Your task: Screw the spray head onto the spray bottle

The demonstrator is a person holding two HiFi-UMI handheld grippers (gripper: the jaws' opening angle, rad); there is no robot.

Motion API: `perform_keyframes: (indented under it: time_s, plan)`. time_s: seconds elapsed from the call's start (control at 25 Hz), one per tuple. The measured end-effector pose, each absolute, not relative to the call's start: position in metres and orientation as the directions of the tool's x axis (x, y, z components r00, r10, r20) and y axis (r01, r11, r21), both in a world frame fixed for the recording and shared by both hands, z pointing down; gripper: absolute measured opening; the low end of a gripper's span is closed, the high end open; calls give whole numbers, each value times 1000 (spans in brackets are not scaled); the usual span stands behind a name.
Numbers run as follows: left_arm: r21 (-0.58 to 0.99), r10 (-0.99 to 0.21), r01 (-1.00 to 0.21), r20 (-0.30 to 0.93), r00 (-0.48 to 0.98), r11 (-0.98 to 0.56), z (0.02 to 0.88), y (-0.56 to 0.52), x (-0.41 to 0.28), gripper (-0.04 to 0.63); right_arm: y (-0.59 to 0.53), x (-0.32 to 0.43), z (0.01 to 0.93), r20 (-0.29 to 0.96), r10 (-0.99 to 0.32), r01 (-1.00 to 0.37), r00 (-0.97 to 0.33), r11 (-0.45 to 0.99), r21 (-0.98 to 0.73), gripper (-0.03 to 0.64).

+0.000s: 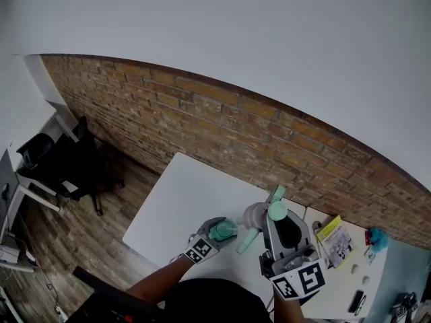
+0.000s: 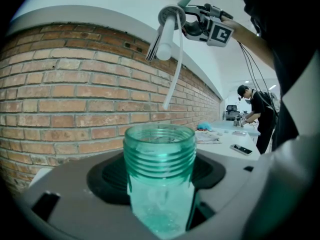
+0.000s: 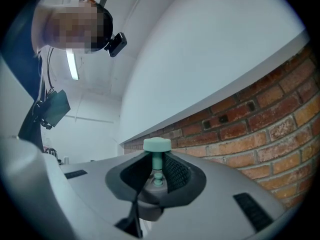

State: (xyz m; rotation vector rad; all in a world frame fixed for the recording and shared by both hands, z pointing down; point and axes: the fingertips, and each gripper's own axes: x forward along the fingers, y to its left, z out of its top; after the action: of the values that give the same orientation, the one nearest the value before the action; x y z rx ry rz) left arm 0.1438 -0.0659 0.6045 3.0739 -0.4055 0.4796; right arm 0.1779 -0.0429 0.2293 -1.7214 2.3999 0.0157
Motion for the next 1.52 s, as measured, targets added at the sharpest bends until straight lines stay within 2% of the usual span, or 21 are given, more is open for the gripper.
perform_keyframes:
  time_s: [0.76, 1.52]
  plan:
    - [-40, -257, -256, 286, 923, -966, 603, -65, 143, 322, -60, 154, 265, -74, -931, -926, -357, 363, -103, 66]
    - [-40, -248, -247, 285, 926, -968, 602, -64, 141, 322, -66, 141, 282, -48, -926, -918, -375, 378, -119, 66]
